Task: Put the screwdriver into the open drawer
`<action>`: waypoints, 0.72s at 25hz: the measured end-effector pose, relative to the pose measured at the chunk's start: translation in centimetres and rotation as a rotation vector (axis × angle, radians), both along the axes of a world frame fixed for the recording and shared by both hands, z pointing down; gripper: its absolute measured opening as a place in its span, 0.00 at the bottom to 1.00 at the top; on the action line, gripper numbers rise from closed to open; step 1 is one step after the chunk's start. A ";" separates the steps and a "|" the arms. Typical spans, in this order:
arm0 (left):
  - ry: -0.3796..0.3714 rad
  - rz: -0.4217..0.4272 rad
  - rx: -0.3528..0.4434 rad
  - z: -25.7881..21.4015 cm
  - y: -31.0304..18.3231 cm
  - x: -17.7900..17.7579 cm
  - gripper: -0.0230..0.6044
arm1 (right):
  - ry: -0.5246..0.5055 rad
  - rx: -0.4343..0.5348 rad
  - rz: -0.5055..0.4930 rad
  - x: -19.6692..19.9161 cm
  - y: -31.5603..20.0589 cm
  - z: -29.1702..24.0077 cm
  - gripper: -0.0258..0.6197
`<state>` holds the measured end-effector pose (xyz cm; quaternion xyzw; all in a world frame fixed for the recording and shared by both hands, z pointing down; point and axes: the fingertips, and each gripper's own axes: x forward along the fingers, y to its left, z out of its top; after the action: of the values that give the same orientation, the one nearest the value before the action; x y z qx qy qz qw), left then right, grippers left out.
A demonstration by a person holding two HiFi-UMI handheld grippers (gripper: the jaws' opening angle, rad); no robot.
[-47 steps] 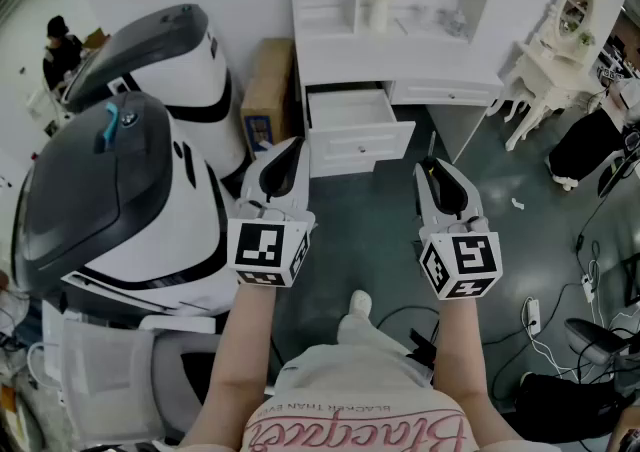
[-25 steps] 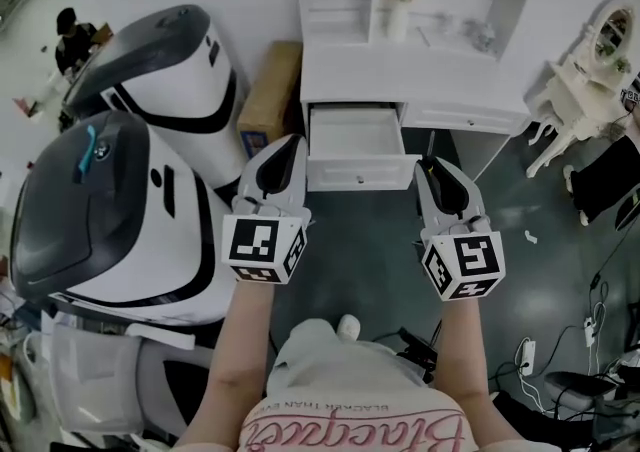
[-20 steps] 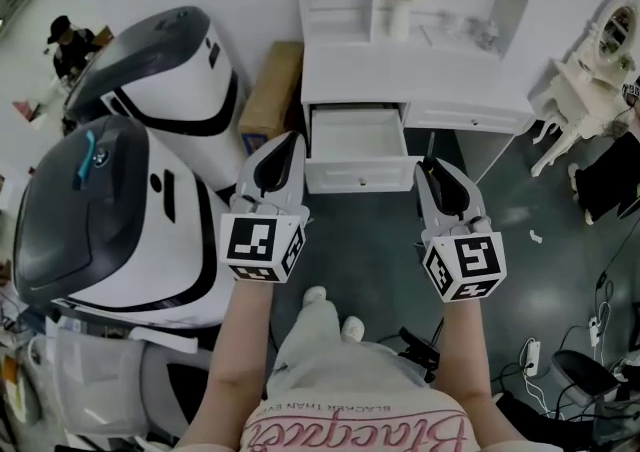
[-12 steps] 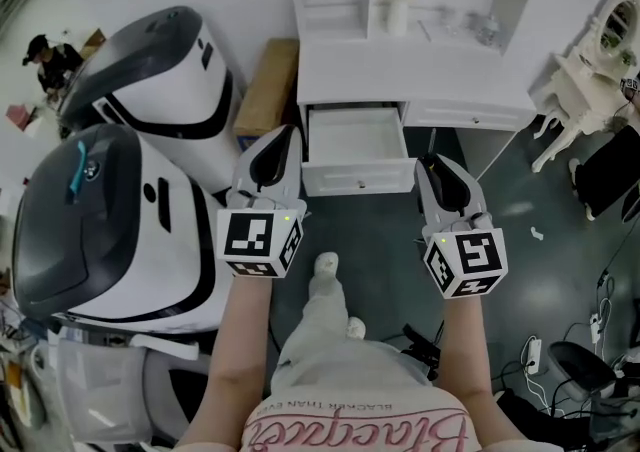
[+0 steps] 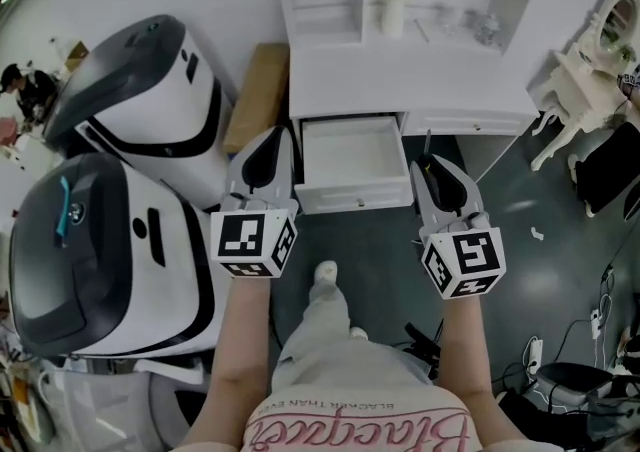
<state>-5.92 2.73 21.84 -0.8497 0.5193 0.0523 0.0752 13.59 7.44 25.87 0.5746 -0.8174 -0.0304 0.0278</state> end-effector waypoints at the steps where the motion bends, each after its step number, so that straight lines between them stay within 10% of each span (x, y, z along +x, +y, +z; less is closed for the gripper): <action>1: 0.003 0.000 -0.002 0.0 -0.8 -0.2 0.06 | 0.001 -0.002 0.002 -0.1 -0.7 0.0 0.16; 18: 0.026 0.028 -0.071 2.5 -15.2 -2.2 0.06 | 0.010 -0.084 0.041 -1.7 -14.4 2.2 0.16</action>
<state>-8.09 -12.43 24.30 -0.8582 0.5098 0.0461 0.0375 11.89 -6.97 28.05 0.5894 -0.8059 0.0016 0.0563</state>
